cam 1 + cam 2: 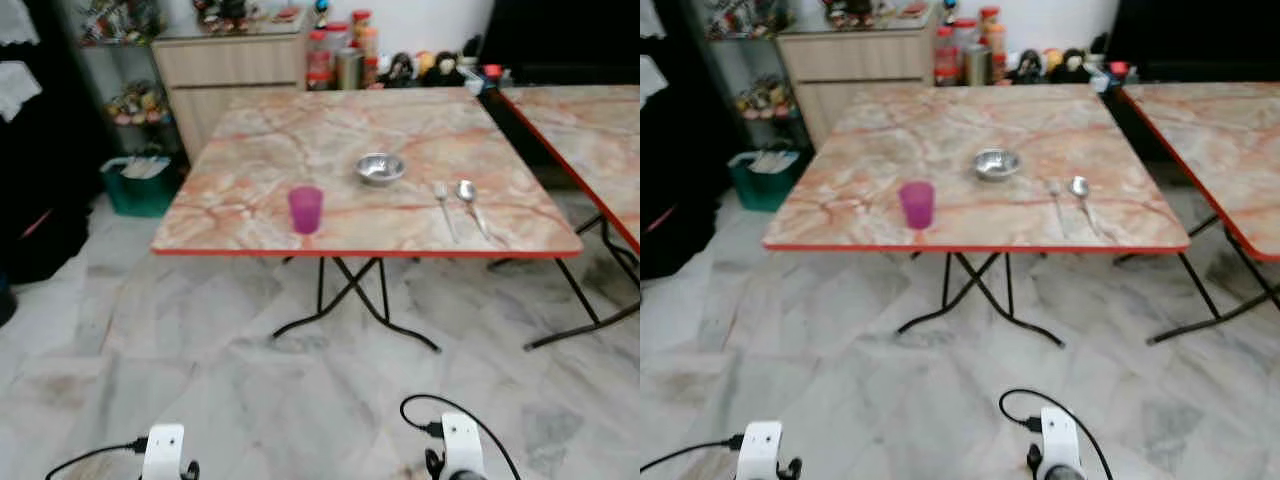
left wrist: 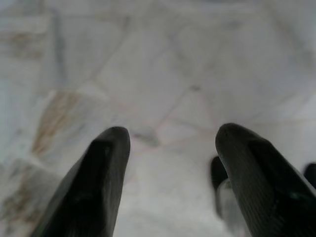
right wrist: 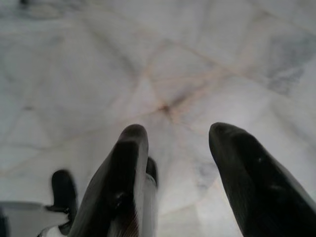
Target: Setting the table
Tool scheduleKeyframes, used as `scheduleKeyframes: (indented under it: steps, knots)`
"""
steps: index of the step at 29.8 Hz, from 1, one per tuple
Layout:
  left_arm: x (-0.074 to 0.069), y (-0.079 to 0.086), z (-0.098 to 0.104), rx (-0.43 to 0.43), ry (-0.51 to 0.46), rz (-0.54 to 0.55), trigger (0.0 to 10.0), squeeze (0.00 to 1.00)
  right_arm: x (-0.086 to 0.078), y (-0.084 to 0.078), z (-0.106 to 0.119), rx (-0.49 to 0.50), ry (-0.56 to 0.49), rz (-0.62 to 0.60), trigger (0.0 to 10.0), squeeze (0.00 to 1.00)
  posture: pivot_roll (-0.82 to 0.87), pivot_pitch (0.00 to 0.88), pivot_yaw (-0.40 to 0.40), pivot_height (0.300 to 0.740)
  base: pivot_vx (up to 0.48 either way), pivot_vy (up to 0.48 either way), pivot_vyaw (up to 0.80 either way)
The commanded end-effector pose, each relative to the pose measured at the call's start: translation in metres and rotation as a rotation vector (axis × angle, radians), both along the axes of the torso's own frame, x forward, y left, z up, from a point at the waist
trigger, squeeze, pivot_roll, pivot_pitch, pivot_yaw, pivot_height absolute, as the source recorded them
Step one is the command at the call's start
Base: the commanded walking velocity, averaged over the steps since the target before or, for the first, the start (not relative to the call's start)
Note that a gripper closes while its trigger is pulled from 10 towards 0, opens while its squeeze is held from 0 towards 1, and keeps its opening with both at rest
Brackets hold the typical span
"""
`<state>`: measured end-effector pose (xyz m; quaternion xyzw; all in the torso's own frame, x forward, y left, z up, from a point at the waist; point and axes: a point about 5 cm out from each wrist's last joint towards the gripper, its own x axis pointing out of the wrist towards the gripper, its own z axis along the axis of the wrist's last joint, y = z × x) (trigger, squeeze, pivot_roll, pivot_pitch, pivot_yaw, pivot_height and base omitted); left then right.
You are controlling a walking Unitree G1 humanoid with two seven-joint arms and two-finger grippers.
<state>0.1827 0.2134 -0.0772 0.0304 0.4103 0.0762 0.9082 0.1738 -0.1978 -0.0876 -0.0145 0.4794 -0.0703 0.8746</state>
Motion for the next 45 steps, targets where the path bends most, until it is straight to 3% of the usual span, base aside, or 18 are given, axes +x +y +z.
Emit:
scheduleKeyframes:
  steps: [1,13,19,29,35,45]
  knots:
    - [-0.002,0.008,0.0,0.013,0.009,0.023,10.0,0.0,0.008,0.004,0.003,0.014,-0.027,-0.011,10.0,0.0,0.0,0.0,0.041,0.719,0.36,0.0,0.0]
    - [0.005,0.014,0.005,0.024,-0.009,0.021,10.0,0.0,0.0,0.0,0.0,0.013,-0.018,-0.036,10.0,0.0,0.0,0.0,0.057,0.719,0.361,0.0,0.0]
    - [0.004,0.018,0.006,0.03,-0.009,0.028,10.0,0.0,0.007,-0.001,0.004,0.028,-0.061,-0.043,10.0,0.0,0.01,0.0,0.064,0.719,0.362,0.0,0.0]
    - [-0.005,0.008,-0.001,0.028,0.016,0.014,10.0,0.0,0.004,-0.006,0.003,0.001,-0.031,-0.02,10.0,0.0,0.03,0.0,0.027,0.74,0.308,0.0,0.0]
    - [-0.007,0.002,-0.003,0.013,0.028,0.003,10.0,0.0,0.011,-0.008,0.007,0.026,-0.071,-0.03,10.0,0.0,0.02,0.0,0.019,0.74,0.0,0.0,0.0]
    - [0.001,-0.009,-0.002,-0.014,0.011,0.002,10.0,0.0,0.026,-0.018,0.017,0.025,-0.136,-0.064,10.0,0.0,0.02,0.0,0.004,0.74,0.0,0.0,0.0]
